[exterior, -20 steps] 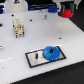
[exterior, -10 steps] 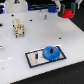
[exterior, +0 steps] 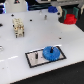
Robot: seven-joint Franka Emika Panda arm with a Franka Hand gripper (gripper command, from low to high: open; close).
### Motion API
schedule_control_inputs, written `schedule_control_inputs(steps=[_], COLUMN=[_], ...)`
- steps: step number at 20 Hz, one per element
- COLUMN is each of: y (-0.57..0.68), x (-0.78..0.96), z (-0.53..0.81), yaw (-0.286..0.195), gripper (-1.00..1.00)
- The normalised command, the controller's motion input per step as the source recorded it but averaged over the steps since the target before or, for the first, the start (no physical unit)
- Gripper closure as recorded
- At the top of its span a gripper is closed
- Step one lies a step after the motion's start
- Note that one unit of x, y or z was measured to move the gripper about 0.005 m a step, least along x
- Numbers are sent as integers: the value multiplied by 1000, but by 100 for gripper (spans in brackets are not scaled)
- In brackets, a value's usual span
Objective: Insert the blue gear onto the right peg, followed by the red gear
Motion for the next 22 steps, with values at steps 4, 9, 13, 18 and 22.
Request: schedule_control_inputs(steps=[4,9,13,18,22], y=[-247,-249,-265,-258,-251], x=[708,635,599,509,206], z=[81,43,0,-9,-42], yaw=[0,0,0,0,0], gripper=[100,100,100,100,100])
